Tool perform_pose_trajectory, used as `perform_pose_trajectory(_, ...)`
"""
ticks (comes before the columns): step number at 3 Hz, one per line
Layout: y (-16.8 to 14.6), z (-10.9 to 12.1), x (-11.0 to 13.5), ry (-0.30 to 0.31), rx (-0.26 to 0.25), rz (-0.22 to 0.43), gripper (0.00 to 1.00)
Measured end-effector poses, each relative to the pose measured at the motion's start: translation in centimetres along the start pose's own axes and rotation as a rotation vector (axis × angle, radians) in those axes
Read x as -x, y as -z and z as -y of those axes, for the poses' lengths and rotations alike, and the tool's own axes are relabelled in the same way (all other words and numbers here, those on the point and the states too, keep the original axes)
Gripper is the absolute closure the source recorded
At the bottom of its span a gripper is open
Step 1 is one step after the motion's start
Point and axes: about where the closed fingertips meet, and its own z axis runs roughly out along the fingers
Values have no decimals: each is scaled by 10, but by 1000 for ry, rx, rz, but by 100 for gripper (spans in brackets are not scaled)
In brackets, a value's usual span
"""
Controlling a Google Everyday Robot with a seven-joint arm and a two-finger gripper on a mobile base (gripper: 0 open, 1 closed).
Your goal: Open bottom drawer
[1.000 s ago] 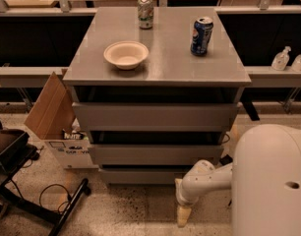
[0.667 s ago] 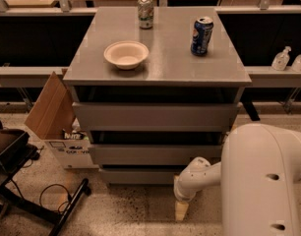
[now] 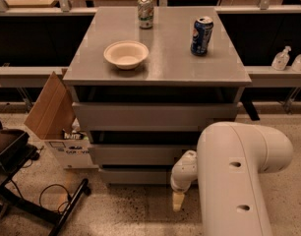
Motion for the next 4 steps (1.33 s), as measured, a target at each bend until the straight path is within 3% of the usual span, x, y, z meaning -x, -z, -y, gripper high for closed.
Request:
perform_pose_trajectory(2, 0, 1, 2, 0, -11, -7, 0)
perform_pose_trajectory(4, -10, 23, -5, 3, -113, -9, 0)
